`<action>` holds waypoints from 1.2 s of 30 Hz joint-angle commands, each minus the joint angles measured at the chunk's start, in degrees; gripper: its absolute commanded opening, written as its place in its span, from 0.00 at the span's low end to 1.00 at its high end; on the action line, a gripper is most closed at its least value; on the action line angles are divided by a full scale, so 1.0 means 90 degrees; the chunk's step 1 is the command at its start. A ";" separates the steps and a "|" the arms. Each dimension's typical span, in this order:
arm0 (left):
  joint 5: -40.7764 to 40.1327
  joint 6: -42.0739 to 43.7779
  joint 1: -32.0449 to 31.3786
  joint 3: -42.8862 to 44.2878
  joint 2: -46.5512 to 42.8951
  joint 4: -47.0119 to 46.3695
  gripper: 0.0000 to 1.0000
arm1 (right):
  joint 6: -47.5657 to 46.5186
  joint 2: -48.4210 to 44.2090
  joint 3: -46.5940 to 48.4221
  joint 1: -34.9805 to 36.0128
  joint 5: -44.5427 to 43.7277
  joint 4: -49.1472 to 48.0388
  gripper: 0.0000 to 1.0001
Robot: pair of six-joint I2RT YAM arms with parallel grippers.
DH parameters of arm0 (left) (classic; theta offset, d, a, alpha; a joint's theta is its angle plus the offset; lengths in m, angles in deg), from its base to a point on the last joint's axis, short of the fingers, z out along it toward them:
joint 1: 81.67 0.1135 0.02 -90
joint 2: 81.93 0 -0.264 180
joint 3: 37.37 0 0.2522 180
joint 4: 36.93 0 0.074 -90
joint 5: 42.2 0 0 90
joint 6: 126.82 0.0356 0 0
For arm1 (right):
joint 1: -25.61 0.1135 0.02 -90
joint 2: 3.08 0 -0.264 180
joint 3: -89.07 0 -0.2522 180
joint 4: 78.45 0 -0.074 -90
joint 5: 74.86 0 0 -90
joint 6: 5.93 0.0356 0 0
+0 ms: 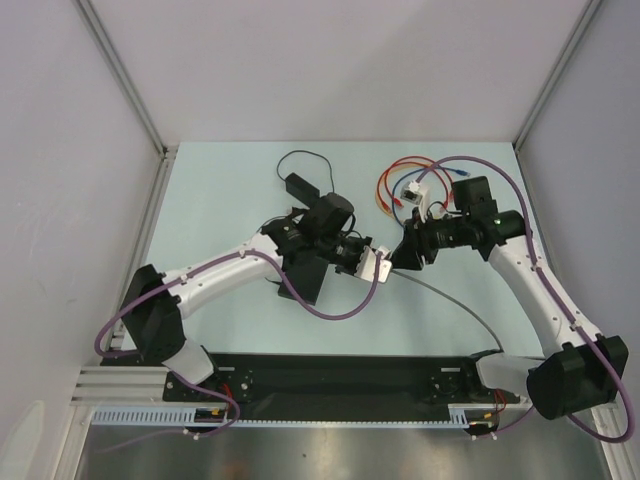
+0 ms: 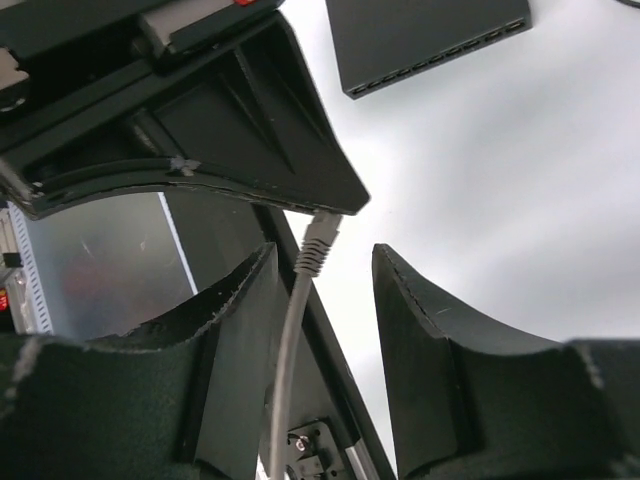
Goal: Insert the plug into the switch port
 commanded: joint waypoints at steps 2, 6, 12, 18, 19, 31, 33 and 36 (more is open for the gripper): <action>-0.0007 0.0242 0.0000 -0.0108 -0.0287 -0.0301 0.00 | 0.0035 0.0008 0.0023 0.0154 0.0312 0.0080 0.48; -0.0066 0.0243 0.0000 -0.0196 -0.0336 -0.0330 0.00 | -0.0121 0.0105 0.0062 0.0222 0.0528 0.0402 0.51; -0.0076 0.0145 0.0029 -0.0225 -0.0414 -0.0437 0.00 | -0.0375 0.0174 -0.0055 0.0418 0.0216 0.0696 0.52; 0.0051 0.0145 0.0039 -0.0235 -0.0571 -0.0389 0.00 | -0.0386 0.0281 -0.0006 0.0427 -0.0058 0.0735 0.41; 0.0099 0.0135 0.0039 -0.0226 -0.0609 -0.0379 0.00 | -0.0366 0.0291 -0.0016 0.0427 -0.0116 0.0725 0.41; 0.0460 -0.1500 0.0487 -0.0050 -0.0727 -0.0467 0.55 | -0.1828 0.0281 0.1219 -0.0206 -0.0184 0.1866 0.00; 0.0919 -0.2098 0.0926 0.0028 -0.0814 -0.0477 0.62 | -0.2772 0.0486 0.1836 -0.0412 -0.0437 0.2724 0.00; 0.1543 -0.3290 0.1423 -0.0020 -0.0931 -0.0671 0.67 | -0.3450 0.0788 0.2960 -0.0646 -0.1092 0.3526 0.00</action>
